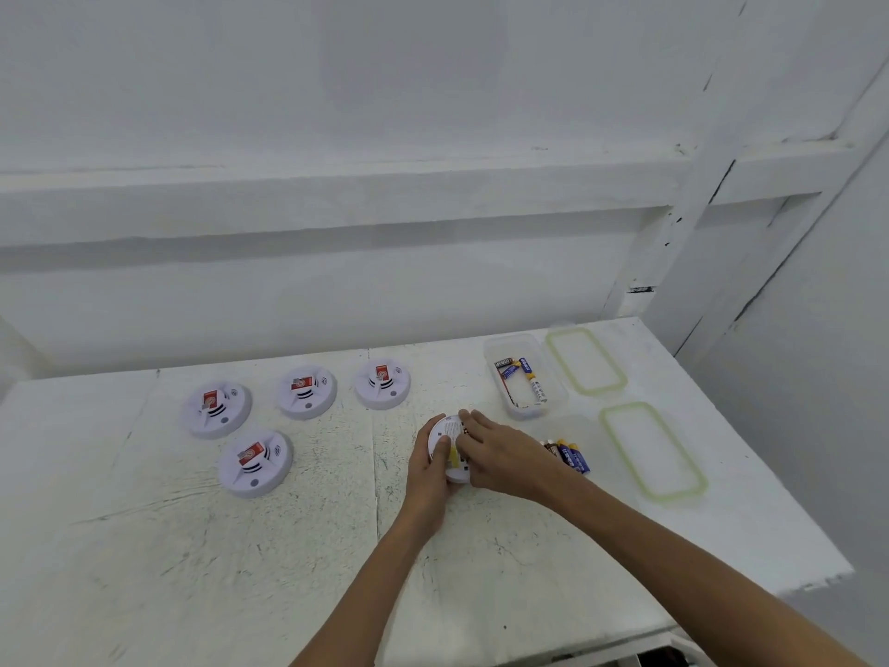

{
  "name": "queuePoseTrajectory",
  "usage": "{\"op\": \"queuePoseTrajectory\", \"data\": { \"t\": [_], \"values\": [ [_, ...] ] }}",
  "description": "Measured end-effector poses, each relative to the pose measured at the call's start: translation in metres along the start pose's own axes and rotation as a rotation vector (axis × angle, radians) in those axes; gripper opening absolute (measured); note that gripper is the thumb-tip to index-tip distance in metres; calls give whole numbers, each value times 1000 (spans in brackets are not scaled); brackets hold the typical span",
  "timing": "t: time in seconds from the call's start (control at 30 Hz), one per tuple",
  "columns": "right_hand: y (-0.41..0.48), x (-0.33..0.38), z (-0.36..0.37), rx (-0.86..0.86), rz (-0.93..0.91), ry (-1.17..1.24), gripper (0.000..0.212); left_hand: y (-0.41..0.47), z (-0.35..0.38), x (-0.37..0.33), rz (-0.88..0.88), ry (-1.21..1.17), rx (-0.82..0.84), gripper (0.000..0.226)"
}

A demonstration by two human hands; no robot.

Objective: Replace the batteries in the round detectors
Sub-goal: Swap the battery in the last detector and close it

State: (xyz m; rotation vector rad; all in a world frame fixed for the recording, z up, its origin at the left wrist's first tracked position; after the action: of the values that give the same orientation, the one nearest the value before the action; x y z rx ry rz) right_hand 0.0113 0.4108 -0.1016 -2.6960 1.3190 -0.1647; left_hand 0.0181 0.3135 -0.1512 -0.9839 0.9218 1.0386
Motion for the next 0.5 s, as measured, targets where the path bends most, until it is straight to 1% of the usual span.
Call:
{"op": "queuePoseTrajectory", "data": {
  "t": [0.03, 0.13, 0.2, 0.33, 0.4, 0.43, 0.5],
  "values": [
    [-1, 0, 1, -8, -10, -4, 38, 0, 0, 1, -8, -3, -3, 36],
    [-4, 3, -2, -8, -34, -7, 40, 0, 1, 0, -20, -20, -4, 35],
    [-9, 6, -14, -46, -46, -1, 40, 2, 1, 1, -22, -35, 2, 36],
    [-15, 11, -31, -156, -142, -13, 22, 0, -1, 1, -22, -63, -9, 36],
    [-19, 12, -30, -184, -188, 4, 16, -1, -2, 3, -22, -81, -11, 36],
    [-21, 12, -28, -185, -202, 24, 15, -1, -2, 5, -24, -90, -11, 36],
    [-24, 9, -25, -183, -198, 28, 19, -1, -2, 6, -29, -102, -15, 35]
  ]
}}
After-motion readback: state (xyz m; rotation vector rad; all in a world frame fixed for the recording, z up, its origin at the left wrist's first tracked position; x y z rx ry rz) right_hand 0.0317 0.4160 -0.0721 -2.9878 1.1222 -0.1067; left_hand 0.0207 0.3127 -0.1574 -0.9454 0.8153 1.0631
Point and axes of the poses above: each hand's wrist, its own y-axis towards the middle knuckle, its own z-axis out of the palm, x = y × z, the point moved 9 cm from there along y, towards the middle knuckle, and after that the axes turned 9 degrees about x, right-handed, at the moved point
